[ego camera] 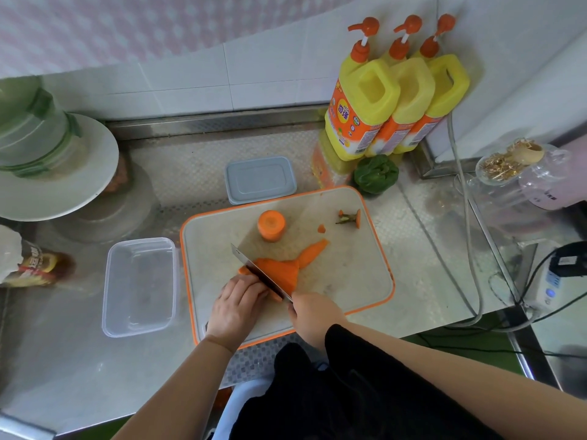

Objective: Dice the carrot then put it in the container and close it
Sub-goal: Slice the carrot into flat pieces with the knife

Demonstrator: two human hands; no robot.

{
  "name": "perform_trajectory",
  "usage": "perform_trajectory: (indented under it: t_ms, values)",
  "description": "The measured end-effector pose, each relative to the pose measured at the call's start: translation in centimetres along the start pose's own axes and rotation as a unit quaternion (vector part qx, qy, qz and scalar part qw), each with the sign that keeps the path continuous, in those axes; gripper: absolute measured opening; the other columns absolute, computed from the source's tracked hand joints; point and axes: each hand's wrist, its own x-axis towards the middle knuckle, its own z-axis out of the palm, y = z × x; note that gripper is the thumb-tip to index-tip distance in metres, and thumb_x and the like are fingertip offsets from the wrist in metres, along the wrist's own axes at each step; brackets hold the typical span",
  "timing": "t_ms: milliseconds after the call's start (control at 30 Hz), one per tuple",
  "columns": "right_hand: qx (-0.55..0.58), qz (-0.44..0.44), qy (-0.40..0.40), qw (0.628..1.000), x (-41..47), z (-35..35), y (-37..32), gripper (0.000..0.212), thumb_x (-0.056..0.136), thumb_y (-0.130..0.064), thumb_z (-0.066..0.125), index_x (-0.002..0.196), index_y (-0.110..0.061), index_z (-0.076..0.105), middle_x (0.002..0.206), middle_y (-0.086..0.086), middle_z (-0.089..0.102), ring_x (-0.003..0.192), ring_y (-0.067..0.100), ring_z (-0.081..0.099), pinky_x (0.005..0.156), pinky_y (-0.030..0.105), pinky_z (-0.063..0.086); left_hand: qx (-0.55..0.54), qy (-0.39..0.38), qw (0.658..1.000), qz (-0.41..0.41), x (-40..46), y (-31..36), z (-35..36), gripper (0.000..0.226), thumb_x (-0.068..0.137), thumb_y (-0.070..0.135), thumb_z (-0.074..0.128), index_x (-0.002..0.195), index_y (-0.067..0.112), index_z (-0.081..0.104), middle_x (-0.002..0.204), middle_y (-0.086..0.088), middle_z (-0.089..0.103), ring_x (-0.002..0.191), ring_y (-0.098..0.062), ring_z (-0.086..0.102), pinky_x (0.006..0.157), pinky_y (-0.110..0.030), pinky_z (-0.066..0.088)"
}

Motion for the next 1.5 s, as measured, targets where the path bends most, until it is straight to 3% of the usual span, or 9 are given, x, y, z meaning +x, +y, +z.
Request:
perform_trajectory:
  t_ms: [100,200,333,1033,1233,1500]
  values:
    - [0.009,0.003,0.003,1.000,-0.2,-0.2,-0.1,0.026,0.103,-0.025,0.033,0.102,-0.008,0.052,0.081,0.005,0.051,0.094,0.030,0.060,0.069,0.030,0.034,-0.001,-0.010,1.000,-0.001,0.1,-0.1,0.1,0.011,0.093,0.016,0.058,0.104,0.013,0.057,0.100,-0.010,0.065,0.097,-0.025,0.058,0.084,-0.037,0.051]
    - [0.011,0.007,0.021,1.000,-0.6,-0.6,-0.2,0.030,0.103,-0.027,0.032,0.107,-0.006,0.053,0.096,0.012,0.063,0.093,0.031,0.061,0.069,0.031,0.038,-0.004,-0.013,1.000,-0.003,0.2,-0.2,0.1,0.014,0.090,0.014,0.058,0.103,0.014,0.056,0.105,-0.007,0.061,0.098,-0.025,0.056,0.085,-0.036,0.049]
    - [-0.013,-0.004,0.036,0.999,-1.3,-0.9,-0.3,0.033,0.103,-0.027,0.033,0.110,-0.004,0.054,0.104,0.017,0.064,0.097,0.033,0.060,0.069,0.032,0.036,-0.007,-0.008,1.000,-0.005,0.3,-0.2,-0.1,0.013,0.089,0.012,0.056,0.102,0.014,0.055,0.108,-0.005,0.055,0.098,-0.025,0.055,0.085,-0.034,0.048]
    - [-0.034,0.002,0.037,0.999,-2.1,-0.3,-0.9,0.027,0.101,-0.022,0.037,0.108,-0.004,0.056,0.099,0.014,0.064,0.092,0.031,0.062,0.066,0.032,0.040,-0.002,-0.023,0.999,-0.037,-0.4,-0.2,-0.3,0.019,0.088,0.009,0.054,0.107,0.011,0.056,0.104,-0.013,0.063,0.100,-0.027,0.056,0.083,-0.035,0.049]
    - [-0.054,0.013,0.021,0.998,-2.3,-0.4,-1.7,0.020,0.096,-0.010,0.042,0.110,-0.001,0.054,0.105,0.017,0.065,0.099,0.035,0.062,0.069,0.034,0.040,-0.012,-0.021,0.999,-0.029,-0.3,-0.1,-0.4,0.021,0.088,0.008,0.052,0.109,0.012,0.054,0.111,-0.005,0.053,0.101,-0.027,0.054,0.086,-0.033,0.047]
    - [-0.057,0.007,0.006,0.998,-2.5,-0.6,-2.0,0.023,0.094,-0.005,0.042,0.115,0.001,0.050,0.109,0.019,0.064,0.102,0.036,0.062,0.072,0.035,0.041,-0.021,-0.024,0.999,-0.035,-0.3,-0.2,-0.4,0.029,0.082,0.002,0.058,0.109,0.012,0.055,0.111,-0.006,0.053,0.101,-0.028,0.055,0.087,-0.032,0.046]
